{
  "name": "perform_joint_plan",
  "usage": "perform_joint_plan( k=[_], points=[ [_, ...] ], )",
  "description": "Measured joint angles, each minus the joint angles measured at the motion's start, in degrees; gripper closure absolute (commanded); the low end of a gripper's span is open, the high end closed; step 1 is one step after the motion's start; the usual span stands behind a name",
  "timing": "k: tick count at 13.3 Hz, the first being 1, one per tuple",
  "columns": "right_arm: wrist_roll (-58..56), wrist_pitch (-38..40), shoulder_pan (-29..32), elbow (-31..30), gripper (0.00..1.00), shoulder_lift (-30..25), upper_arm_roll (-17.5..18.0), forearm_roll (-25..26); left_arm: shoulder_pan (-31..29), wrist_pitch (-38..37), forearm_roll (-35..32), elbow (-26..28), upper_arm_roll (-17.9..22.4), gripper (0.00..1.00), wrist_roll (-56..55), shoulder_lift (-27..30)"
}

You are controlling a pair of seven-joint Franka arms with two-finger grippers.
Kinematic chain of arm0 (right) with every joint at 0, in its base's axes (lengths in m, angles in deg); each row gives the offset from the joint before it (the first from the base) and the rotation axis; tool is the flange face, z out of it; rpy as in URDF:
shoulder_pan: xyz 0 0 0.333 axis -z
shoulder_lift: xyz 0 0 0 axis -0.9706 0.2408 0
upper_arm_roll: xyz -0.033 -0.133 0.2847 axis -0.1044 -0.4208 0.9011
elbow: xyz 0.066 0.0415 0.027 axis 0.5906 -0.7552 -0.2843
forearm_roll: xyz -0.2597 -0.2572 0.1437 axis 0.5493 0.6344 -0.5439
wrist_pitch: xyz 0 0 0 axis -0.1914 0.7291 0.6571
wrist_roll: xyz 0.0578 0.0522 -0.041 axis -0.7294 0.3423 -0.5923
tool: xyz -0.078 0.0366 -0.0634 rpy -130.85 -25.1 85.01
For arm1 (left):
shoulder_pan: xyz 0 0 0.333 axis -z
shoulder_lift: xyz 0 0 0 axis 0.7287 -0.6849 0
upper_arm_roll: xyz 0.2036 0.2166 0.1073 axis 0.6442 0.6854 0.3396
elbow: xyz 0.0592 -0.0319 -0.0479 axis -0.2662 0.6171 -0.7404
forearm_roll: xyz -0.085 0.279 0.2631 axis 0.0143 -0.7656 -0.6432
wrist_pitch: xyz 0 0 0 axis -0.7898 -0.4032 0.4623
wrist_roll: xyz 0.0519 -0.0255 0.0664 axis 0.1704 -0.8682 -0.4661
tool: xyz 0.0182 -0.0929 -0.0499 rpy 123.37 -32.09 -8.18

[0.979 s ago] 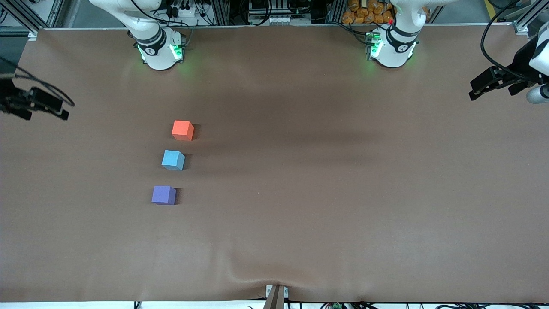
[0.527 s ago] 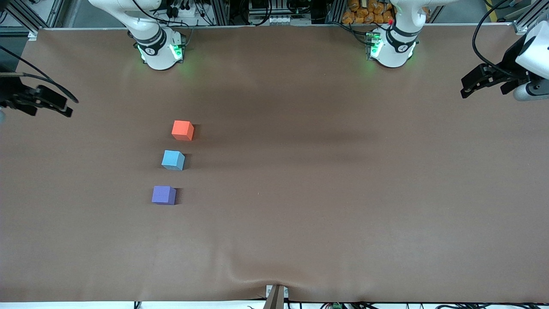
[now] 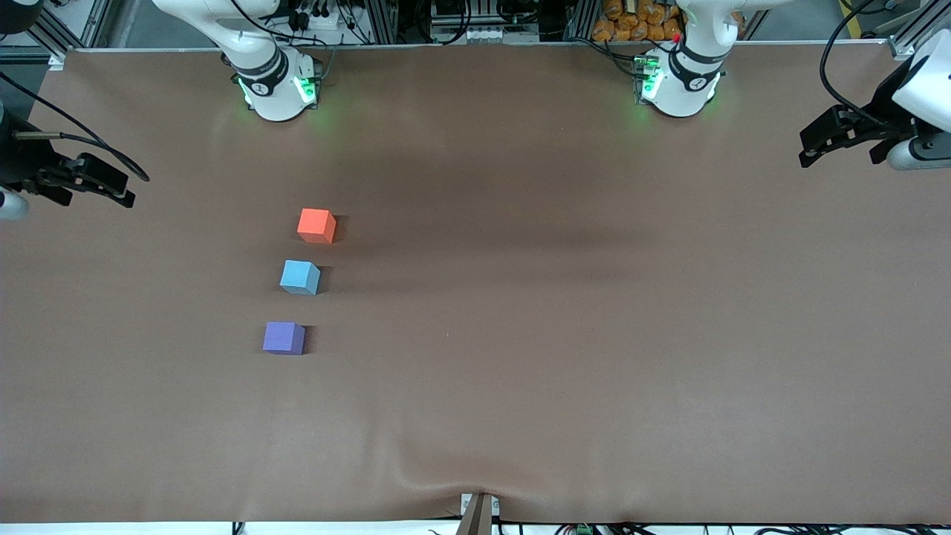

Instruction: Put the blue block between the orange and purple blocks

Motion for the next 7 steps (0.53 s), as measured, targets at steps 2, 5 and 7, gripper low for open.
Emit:
perform_joint_plan(
  k=[2,5,7],
  points=[
    [0.0,-0.03,-0.15,0.04,0.0,-0.01,0.08,0.95,-0.06,0.0,0.0,-0.06,0.12,0.0,0.0,0.0],
    [0.0,-0.12,-0.39,0.22,0.0,-0.02,0.2,1.37,-0.15,0.0,0.0,-0.06,0.42,0.0,0.0,0.0],
    [-0.01,-0.13,-0.42,0.33,0.0,-0.02,0.2,1.41,-0.18,-0.05,0.0,-0.06,0.49,0.0,0.0,0.0]
  ],
)
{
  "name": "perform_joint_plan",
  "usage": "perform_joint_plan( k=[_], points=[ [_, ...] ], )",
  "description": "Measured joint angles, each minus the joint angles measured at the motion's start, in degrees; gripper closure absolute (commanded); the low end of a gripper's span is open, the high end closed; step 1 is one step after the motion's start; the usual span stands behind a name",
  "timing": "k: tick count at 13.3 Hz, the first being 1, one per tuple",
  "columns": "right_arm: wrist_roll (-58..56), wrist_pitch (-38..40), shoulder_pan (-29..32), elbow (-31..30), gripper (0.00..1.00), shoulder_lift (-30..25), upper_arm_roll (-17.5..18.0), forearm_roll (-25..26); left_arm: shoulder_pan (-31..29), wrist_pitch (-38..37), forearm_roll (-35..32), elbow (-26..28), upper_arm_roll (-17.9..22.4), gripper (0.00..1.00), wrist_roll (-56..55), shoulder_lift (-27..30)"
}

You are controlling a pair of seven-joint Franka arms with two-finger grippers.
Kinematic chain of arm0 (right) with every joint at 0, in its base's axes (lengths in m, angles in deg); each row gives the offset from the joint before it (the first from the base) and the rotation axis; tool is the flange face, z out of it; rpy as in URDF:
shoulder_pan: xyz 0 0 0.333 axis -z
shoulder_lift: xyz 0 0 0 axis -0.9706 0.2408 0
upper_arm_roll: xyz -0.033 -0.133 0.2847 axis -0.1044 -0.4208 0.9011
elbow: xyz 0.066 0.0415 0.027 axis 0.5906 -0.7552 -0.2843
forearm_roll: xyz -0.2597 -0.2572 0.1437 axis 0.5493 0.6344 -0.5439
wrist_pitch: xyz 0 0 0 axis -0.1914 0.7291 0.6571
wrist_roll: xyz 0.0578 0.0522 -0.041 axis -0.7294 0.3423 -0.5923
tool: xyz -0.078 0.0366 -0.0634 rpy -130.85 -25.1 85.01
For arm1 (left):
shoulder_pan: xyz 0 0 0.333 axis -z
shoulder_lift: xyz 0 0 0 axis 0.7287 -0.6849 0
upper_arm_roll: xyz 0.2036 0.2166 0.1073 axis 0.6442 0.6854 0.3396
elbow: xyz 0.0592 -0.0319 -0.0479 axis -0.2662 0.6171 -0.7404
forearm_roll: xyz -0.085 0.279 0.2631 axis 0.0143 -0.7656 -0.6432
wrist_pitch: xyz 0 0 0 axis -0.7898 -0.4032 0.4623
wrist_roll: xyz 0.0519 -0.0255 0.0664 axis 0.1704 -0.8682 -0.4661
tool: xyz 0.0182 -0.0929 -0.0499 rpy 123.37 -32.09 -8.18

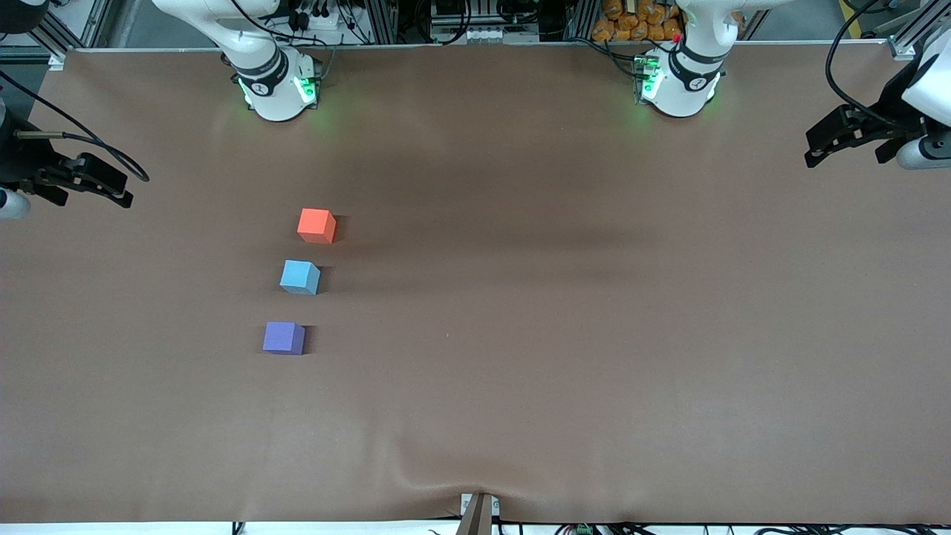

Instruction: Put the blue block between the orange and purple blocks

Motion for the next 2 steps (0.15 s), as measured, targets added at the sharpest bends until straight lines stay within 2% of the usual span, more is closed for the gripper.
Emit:
perform_joint_plan(
  k=[2],
  points=[
    [-0.02,-0.07,-0.01,0.43,0.0,0.0,0.0,0.03,0.0,-0.23,0.0,0.0,0.0,0.0,0.0,0.0]
  ],
)
